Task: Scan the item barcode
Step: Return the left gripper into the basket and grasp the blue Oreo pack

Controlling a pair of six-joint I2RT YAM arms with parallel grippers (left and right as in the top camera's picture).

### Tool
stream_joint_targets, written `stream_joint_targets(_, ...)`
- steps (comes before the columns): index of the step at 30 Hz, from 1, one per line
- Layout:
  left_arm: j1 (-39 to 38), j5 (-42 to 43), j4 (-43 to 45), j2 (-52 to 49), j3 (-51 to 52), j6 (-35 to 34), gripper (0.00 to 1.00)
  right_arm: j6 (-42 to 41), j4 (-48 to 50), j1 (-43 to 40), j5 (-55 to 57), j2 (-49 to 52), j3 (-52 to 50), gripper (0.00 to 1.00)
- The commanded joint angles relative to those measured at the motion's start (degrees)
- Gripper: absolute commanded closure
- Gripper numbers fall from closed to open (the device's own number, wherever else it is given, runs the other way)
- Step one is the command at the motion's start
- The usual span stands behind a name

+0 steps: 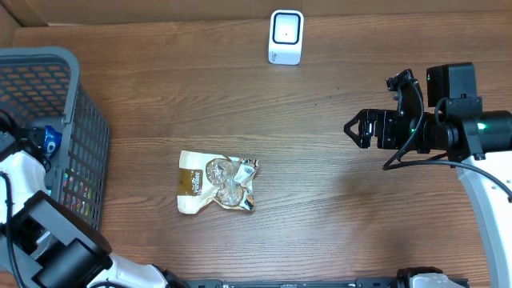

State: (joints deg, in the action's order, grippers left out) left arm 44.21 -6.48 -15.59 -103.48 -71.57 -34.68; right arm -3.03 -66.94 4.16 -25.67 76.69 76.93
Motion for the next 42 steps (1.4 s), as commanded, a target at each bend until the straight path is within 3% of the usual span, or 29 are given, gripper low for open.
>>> stream_joint_targets(1,-1.53,3.21,1.05,-1.86,0.59,17.84,0.21,-0.17,0.17,0.33,-0.94,-0.15,0.33,0.00)
stream_joint_targets(6,-1.90,2.51,5.51,-2.12,0.59,27.67,0.15,-0.15,-0.11,0.33,-1.44,-0.15,0.33,0.00)
stream_joint_targets(14,-2.58,5.03,6.34,-4.74,0.61,42.47,0.26,-0.13,-0.68,0.33,-1.44,-0.15,0.33,0.00)
stream_joint_targets(20,-3.02,4.35,3.10,-7.19,0.61,49.59,0.26,-0.15,-0.70,0.33,-1.44,-0.15,0.33,0.00)
stream_joint_targets(22,-3.02,4.31,2.08,-8.22,0.61,49.75,0.28,-0.15,-0.70,0.33,-1.44,-0.15,0.33,0.00)
stream_joint_targets(26,-2.99,3.41,-0.33,-9.42,0.61,49.66,0.41,-0.15,-0.72,0.33,-1.44,-0.15,0.33,0.00)
stream_joint_targets(28,-2.99,2.86,-1.36,-9.66,0.61,49.70,0.53,-0.15,-0.74,0.33,-1.44,-0.15,0.33,0.00)
stream_joint_targets(32,-2.99,2.95,-2.43,-9.66,0.61,47.84,0.94,-0.15,-0.68,0.33,-1.44,-0.15,0.33,0.00)
stream_joint_targets(42,-2.99,8.22,-5.55,-6.58,-3.50,30.08,0.96,-0.15,-0.68,0.33,-1.44,-0.15,0.33,0.00)
